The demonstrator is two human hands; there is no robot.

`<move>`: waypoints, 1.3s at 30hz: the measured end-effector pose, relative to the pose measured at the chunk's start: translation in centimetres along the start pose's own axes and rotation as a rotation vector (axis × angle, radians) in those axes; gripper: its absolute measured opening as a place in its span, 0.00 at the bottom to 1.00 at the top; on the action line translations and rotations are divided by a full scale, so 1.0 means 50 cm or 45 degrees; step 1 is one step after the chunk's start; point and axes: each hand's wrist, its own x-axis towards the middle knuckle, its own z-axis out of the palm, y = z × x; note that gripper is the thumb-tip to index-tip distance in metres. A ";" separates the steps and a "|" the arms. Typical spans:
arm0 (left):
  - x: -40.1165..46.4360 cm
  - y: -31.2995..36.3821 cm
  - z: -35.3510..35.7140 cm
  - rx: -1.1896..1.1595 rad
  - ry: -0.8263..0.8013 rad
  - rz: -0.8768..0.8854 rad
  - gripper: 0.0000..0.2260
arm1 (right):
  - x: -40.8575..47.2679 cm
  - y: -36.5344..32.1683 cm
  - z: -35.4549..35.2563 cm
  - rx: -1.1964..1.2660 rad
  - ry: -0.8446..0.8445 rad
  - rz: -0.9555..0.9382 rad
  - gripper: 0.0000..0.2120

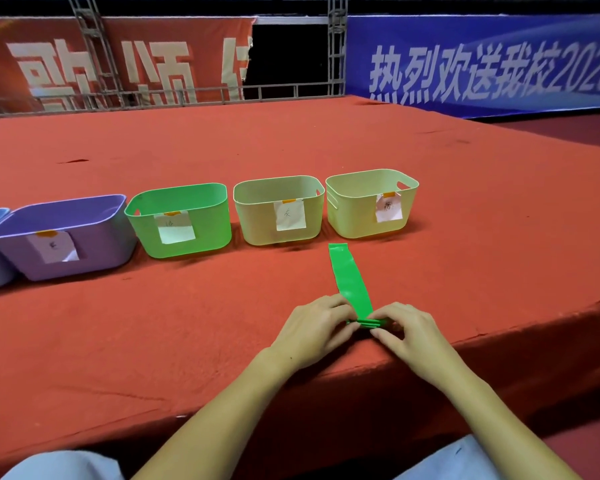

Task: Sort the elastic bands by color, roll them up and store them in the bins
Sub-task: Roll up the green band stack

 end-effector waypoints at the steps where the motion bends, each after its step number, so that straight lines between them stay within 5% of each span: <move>1: -0.009 -0.006 -0.010 -0.014 -0.014 -0.013 0.10 | 0.000 -0.007 0.003 -0.018 0.005 -0.004 0.10; 16: -0.095 -0.052 -0.055 -0.170 0.058 0.047 0.06 | -0.034 -0.118 0.066 0.078 -0.003 0.025 0.07; 27: -0.128 -0.058 -0.029 -0.506 0.010 -0.092 0.09 | -0.041 -0.116 0.087 0.030 -0.126 -0.004 0.14; 39: -0.118 -0.037 -0.027 -0.495 0.010 -0.288 0.03 | -0.033 -0.144 0.059 0.266 -0.007 0.160 0.05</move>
